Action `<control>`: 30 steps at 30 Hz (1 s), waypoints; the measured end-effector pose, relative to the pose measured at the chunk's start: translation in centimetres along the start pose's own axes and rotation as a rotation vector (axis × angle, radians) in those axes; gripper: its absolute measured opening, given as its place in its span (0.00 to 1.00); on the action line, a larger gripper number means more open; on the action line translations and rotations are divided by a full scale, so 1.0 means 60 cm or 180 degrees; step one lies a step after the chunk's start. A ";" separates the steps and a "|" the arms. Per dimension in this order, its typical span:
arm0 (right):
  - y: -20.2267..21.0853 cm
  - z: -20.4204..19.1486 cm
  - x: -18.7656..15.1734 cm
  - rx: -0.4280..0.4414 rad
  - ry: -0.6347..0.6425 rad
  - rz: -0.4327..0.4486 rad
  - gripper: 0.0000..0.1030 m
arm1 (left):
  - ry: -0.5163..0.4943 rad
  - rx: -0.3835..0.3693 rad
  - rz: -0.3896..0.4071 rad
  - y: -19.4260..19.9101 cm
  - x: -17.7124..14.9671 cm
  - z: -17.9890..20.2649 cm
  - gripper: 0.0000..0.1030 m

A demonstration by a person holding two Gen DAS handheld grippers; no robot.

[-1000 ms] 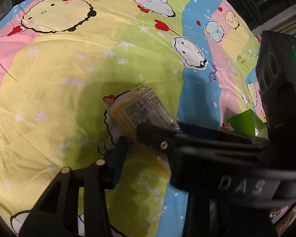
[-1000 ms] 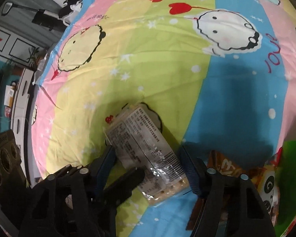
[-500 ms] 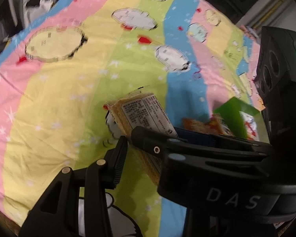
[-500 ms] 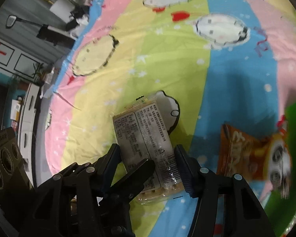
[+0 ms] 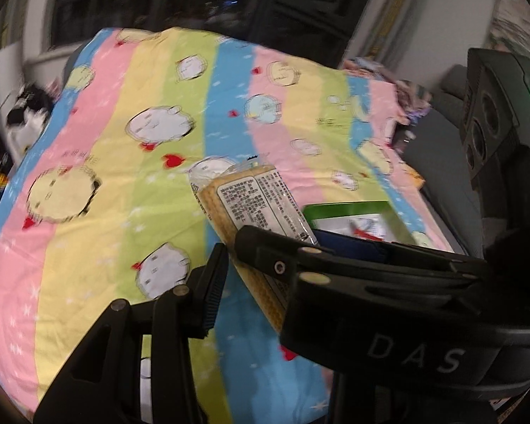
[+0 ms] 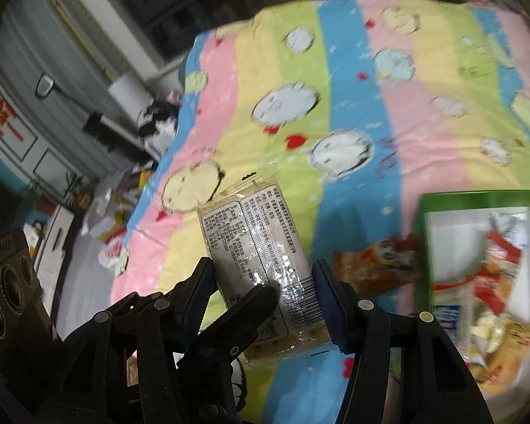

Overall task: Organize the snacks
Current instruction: 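Carry the biscuit pack with the right tool into the green box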

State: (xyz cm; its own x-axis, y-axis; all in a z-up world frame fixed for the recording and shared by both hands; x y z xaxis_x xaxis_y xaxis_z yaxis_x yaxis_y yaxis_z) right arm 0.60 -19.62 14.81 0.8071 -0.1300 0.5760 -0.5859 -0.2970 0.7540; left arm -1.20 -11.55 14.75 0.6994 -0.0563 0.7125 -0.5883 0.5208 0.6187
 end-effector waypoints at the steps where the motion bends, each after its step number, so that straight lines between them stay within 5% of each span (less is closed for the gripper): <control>1: 0.012 0.009 -0.001 -0.0025 -0.0052 0.0060 0.58 | -0.0067 -0.0037 0.0008 -0.001 0.003 0.013 0.37; 16: 0.115 0.190 -0.025 -0.0392 -0.0808 0.0547 0.58 | -0.0845 -0.0583 -0.0238 -0.085 0.009 0.195 0.37; 30: 0.066 0.316 -0.071 -0.0528 -0.1439 0.0254 0.58 | -0.0975 -0.0802 -0.0930 -0.220 -0.037 0.235 0.38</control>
State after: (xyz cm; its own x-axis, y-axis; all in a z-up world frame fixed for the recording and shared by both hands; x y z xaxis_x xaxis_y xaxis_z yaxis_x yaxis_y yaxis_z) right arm -3.74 -38.16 9.36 0.6886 -0.5549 0.4669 -0.6214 -0.1195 0.7744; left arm -0.70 -30.29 9.70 0.6468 -0.4589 0.6091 -0.2424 0.6335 0.7348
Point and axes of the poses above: each gripper's, at about its wrist camera, not at the fingertips, and y roughly against the way its jaws point, z to its right, x to its top, the point moved 3 cm from there along -y, roughly the way its jaws point, and after that the axes turned 4 degrees about -x, right-handed, at the moved point
